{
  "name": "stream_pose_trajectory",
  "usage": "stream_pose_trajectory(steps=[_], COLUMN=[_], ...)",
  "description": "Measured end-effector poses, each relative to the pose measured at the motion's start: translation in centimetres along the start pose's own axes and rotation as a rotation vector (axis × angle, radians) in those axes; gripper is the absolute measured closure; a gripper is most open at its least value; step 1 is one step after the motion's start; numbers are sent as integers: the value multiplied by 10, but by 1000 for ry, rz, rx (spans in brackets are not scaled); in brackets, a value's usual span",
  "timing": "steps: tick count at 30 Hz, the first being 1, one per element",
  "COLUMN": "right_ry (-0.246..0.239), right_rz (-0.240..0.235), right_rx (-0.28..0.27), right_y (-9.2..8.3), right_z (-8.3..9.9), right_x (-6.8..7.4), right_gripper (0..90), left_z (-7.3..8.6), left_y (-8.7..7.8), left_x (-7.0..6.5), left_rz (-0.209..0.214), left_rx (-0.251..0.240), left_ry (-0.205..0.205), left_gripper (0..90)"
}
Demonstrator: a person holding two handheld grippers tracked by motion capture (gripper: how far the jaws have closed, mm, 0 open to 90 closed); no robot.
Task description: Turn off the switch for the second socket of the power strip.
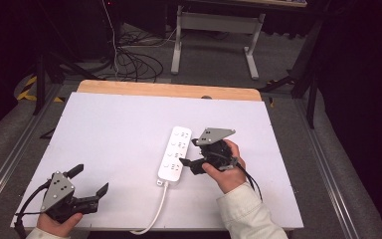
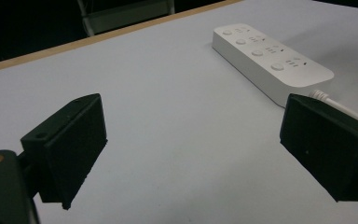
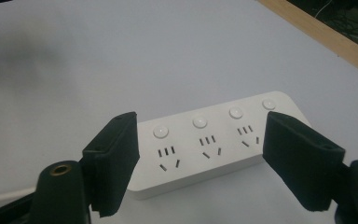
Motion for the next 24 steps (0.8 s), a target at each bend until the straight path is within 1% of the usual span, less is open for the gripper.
stream_pose_trajectory(steps=[2, 4, 6, 8, 10, 13, 14, 15, 16, 17, 18, 20, 22, 23, 24], right_ry=[-4, -6, -8, -8, -8, -17, -19, -22, -22, -28, -36, -36, -38, -39, -38], right_rz=[-8, -10, -13, -18, -21, -19, -15, -1, -1, 0, -7, -27, -28, -23, -30], right_rx=[1, 2, 6, 10, 12, 13, 14, 15, 15, 15, 17, 31, 40, 40, 39], right_y=[5, 7, 11, 16, 18, 22, 23, 25, 25, 25, 26, 29, 32, 33, 35], right_z=[-3, -4, -6, -8, -8, -10, -10, -10, -10, -10, -11, -11, -11, -11, -12], right_x=[2, 2, 3, 5, 6, 6, 6, 5, 5, 6, 6, 8, 8, 7, 8], right_gripper=[275, 275, 275, 275, 275, 275, 275, 317, 317, 373, 414, 428, 441, 463, 492], left_z=[0, 0, 0, 0, 0, 0, 0, 0, 0, 0, 0, 0, 0, 0, 0], left_y=[0, 0, 0, 0, 0, -1, 0, 0, 0, 0, 0, 0, 0, 0, 0], left_x=[0, 0, 0, 0, 0, 0, 0, -1, -1, 0, 0, 0, -1, -2, -2], left_rz=[2, 0, 2, 1, 1, 3, 5, 6, 7, 5, 8, 8, 15, 16, 16], left_rx=[1, 2, 0, 1, 1, 1, 1, 1, 0, 1, 1, 2, 2, 5, 5], left_ry=[1, 6, 1, 3, 4, 10, 4, 4, 4, 9, 4, 6, 1, 3, 5], left_gripper=[78, 78, 79, 79, 78, 78, 79, 79, 79, 79, 78, 79, 81, 81, 81])
Point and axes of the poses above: each handheld gripper's, and its own axes: y roughly forward along the jaws, z roughly out of its underside, x roughly to its left, the point moved 8 cm from there along y, roughly forward along the jaws, and after that the axes turned 1 degree about x, right-handed, at the moved point
